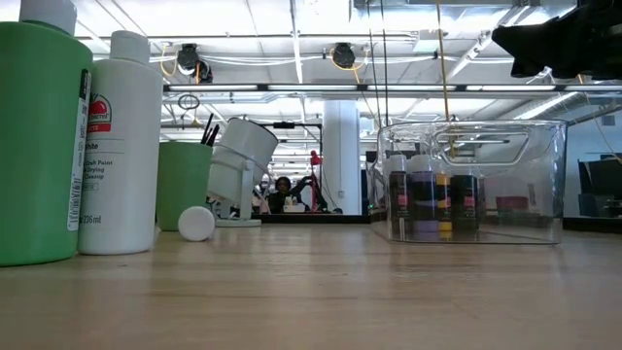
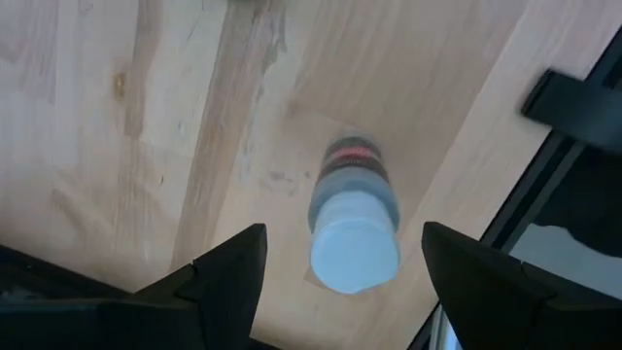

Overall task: Pick & Place Paint Supplies
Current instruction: Put the gray paint bottle into the transparent bin

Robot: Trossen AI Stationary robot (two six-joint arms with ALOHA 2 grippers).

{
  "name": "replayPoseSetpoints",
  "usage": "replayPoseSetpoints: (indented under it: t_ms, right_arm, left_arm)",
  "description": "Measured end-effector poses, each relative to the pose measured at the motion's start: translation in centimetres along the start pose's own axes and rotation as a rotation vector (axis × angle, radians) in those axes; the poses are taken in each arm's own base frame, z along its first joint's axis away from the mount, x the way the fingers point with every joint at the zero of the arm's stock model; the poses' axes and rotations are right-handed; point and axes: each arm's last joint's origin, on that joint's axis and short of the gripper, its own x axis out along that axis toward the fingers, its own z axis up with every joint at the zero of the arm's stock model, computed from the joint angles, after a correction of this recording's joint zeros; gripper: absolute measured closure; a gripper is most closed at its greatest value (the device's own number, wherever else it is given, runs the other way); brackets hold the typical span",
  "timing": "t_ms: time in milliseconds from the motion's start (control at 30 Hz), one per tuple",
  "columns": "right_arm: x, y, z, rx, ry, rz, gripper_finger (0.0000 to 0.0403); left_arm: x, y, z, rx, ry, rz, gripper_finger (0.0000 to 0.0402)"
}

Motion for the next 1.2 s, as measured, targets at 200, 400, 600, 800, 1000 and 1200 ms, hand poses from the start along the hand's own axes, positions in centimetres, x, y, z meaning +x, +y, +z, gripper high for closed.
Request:
replayPoseSetpoints:
  t_ms: [200, 400, 600, 800, 1000, 1200]
  right_arm:
    - [0.0, 0.0, 0.0, 0.000, 0.000, 0.000, 0.0399]
    - [0.0, 0.0, 0.0, 0.000, 0.000, 0.000, 0.0399]
    - [0.0, 0.0, 0.0, 0.000, 0.000, 0.000, 0.0399]
    - [0.0, 0.0, 0.0, 0.000, 0.000, 0.000, 0.0399]
    - [0.0, 0.0, 0.0, -0.002, 0.000, 0.000, 0.0399]
    - [0.0, 0.0, 0.0, -0.001, 0.000, 0.000, 0.0399]
  left_arm:
    - [0.0, 0.1, 0.2, 0.003, -0.008, 0.002, 0.0121]
    - [0.0, 0.0, 0.2, 0.000, -0.004, 0.000, 0.0132]
    - [0.3, 0.2, 0.4, 0.012, -0.022, 0.011, 0.0182]
    - [0.9, 0.5, 0.5, 0.001, 0.039, 0.000, 0.0238]
    - [1.1, 0.4, 0.4, -0.014, 0.055, -0.013, 0.0292]
    - [0.6, 0.4, 0.9, 0.007, 0.120, -0.028, 0.0298]
